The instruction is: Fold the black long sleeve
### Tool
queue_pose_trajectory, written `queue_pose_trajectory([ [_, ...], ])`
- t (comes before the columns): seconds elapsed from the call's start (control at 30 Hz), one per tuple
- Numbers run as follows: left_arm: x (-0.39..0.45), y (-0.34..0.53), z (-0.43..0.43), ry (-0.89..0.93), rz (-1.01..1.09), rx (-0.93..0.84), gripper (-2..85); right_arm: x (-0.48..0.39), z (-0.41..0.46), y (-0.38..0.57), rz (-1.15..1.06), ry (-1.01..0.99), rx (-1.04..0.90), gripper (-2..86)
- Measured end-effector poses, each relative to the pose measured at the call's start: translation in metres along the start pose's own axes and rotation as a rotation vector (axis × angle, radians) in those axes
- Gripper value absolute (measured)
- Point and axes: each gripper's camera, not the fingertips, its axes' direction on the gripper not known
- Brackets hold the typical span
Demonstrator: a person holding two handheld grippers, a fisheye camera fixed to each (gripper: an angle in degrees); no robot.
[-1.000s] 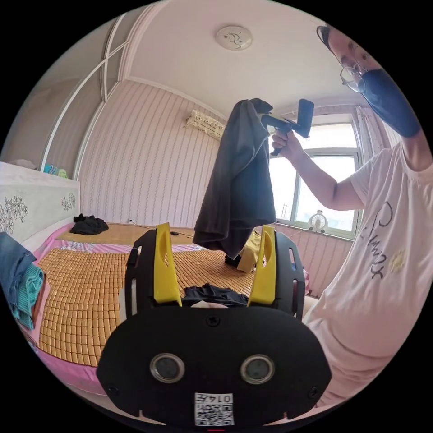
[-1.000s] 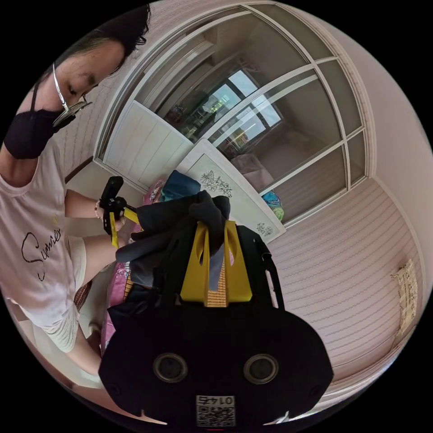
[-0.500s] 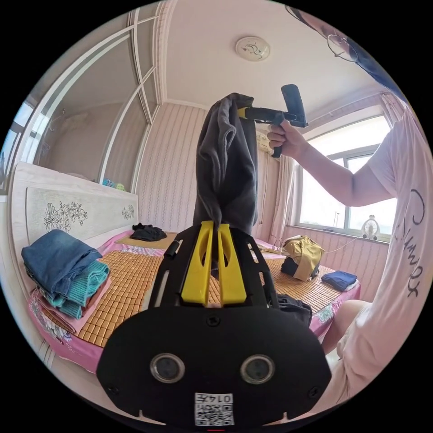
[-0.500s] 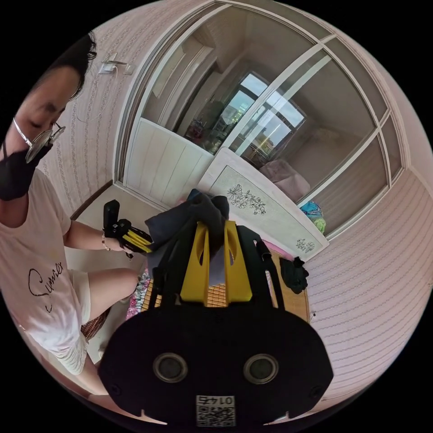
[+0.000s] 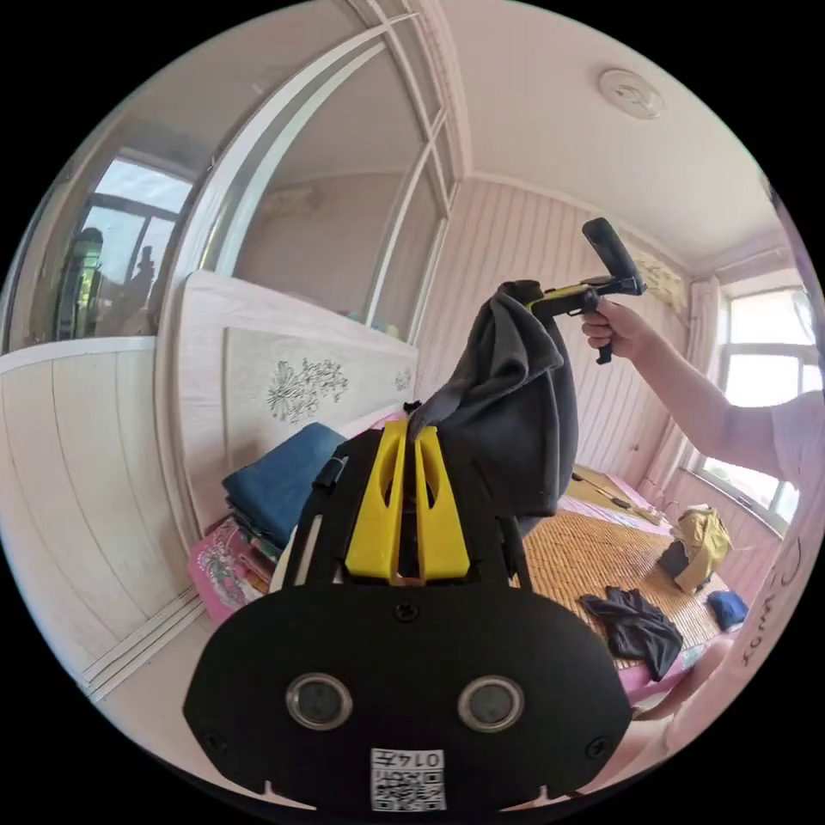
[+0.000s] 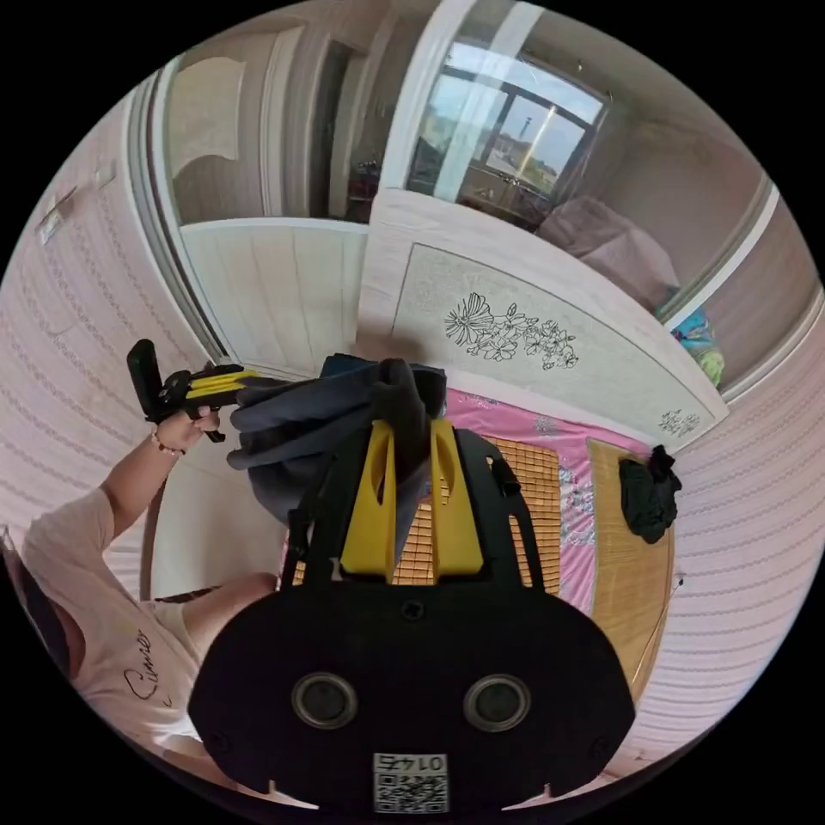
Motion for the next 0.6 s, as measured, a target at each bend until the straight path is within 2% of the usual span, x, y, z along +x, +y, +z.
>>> queue_pose_trajectory([
  [0.03,-0.036,-0.016,0.022,-0.08,-0.034,-0.066,1.7,0.015,0.024,-0.013,0.036,-0.023,-0.017,7.0],
  [0.13,-0.113,-0.025,0.063,-0.173,-0.226,-0.206,5.2,0.076,0.139,-0.031,0.274,-0.126,-0.139,8.4],
  [0.2,-0.128,-0.023,0.071,-0.219,-0.234,-0.212,7.3,0.092,0.196,-0.001,0.347,-0.199,-0.153,10.1],
  [0.33,-0.124,-0.019,0.095,-0.24,-0.142,-0.222,9.2,0.105,0.232,0.047,0.298,-0.138,-0.177,12.2],
  [0.5,-0.109,-0.028,0.159,-0.293,0.004,-0.372,12.6,0.13,0.243,0.071,0.338,-0.268,-0.069,12.6],
  [0.57,-0.11,-0.031,0.182,-0.303,0.016,-0.427,10.5,0.134,0.254,0.071,0.338,-0.297,-0.107,10.5],
  [0.6,-0.11,-0.032,0.192,-0.334,0.032,-0.452,5.8,0.134,0.26,0.072,0.335,-0.278,-0.151,7.8],
])
